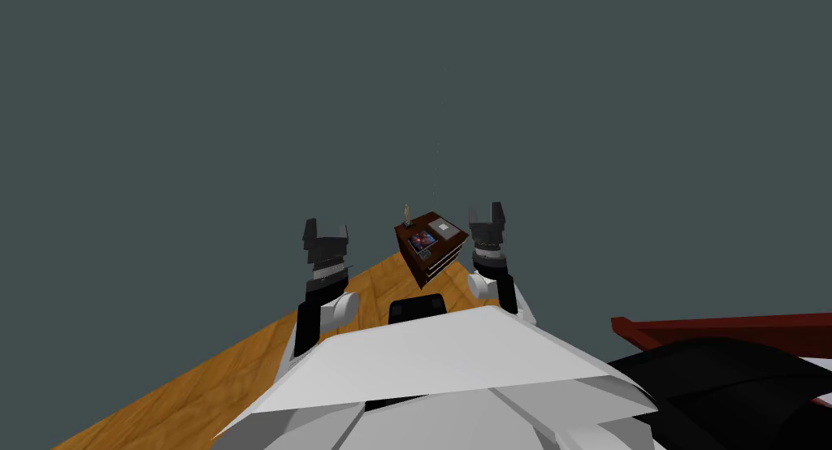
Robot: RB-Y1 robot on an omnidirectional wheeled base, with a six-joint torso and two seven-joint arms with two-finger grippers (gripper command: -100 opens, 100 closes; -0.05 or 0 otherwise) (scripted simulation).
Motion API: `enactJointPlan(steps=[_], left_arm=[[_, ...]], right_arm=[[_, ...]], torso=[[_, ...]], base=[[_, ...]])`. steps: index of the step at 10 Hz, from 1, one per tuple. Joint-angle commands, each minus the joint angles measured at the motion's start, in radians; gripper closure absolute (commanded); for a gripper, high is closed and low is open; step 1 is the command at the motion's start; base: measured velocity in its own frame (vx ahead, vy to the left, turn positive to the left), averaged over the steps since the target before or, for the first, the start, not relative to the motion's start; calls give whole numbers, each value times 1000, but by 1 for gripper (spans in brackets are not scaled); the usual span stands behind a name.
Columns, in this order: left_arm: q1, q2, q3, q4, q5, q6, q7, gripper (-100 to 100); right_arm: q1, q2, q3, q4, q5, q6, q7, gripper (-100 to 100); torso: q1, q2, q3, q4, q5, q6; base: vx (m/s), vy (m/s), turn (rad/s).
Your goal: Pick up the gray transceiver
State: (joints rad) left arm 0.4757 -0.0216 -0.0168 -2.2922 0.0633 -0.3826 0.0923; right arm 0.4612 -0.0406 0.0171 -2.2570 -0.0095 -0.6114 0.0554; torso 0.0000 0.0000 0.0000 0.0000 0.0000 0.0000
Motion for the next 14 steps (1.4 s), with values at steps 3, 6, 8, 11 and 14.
enactJointPlan(steps=[3,6,8,11,14], left_arm=[[0,0,0,0,0,0,0,0],[0,0,0,0,0,0,0,0],[0,0,0,0,0,0,0,0],[0,0,0,0,0,0,0,0],[0,0,0,0,0,0,0,0]], right_arm=[[3,-53,14,33,18,16,11,-100],[10,-119,33,82,44,42,29,-100],[18,-173,48,127,65,67,46,-100],[35,-261,79,213,105,116,78,-100],[57,-363,125,313,151,175,120,-100]], torso=[[0,2,1,0,0,-1],[0,3,2,1,0,0],[0,2,1,1,0,-1],[-1,3,1,1,0,0],[-1,2,1,1,0,0]], base=[[-29,3,256],[-40,9,311],[-43,7,424],[-40,5,454],[-42,2,395]])
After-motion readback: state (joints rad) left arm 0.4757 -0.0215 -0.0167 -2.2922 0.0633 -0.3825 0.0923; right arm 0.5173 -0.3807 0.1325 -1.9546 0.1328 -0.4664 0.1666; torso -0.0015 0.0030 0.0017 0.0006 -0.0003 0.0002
